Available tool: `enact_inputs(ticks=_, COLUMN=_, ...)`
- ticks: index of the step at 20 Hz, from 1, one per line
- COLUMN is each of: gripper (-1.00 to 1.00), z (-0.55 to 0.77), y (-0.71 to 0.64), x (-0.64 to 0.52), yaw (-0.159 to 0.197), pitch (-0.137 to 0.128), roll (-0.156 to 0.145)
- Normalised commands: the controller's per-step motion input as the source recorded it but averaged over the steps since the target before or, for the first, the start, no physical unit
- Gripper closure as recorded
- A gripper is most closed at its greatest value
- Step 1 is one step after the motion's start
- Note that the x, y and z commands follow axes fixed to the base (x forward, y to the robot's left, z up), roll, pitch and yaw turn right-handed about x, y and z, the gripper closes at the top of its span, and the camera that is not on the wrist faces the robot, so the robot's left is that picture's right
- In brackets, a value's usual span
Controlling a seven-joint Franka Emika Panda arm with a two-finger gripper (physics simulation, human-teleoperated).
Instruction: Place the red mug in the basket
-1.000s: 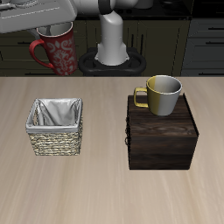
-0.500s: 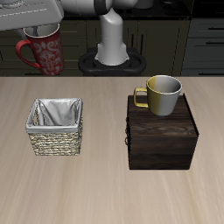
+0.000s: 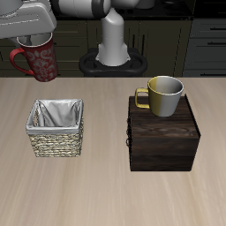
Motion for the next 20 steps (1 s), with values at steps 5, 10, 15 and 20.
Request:
enact_inputs(ticks=5, gripper=1.0, z=-0.17, y=-0.08, x=-0.04, yaw=0.012, pitch=-0.011, roll=-0.017)
enact_inputs(ticks=10, gripper=1.0, z=-0.31, y=-0.1, x=-0.06, yaw=-0.018, pitch=0.011, roll=0.003)
enact_inputs(ticks=15, gripper=1.0, z=-0.31, y=-0.08, x=-0.04, yaw=-0.023, pitch=0.014, roll=-0.001)
enact_inputs(ticks=20, gripper=1.0, z=-0.31, y=-0.09, x=-0.02, yaw=0.011, pitch=0.024, roll=-0.021)
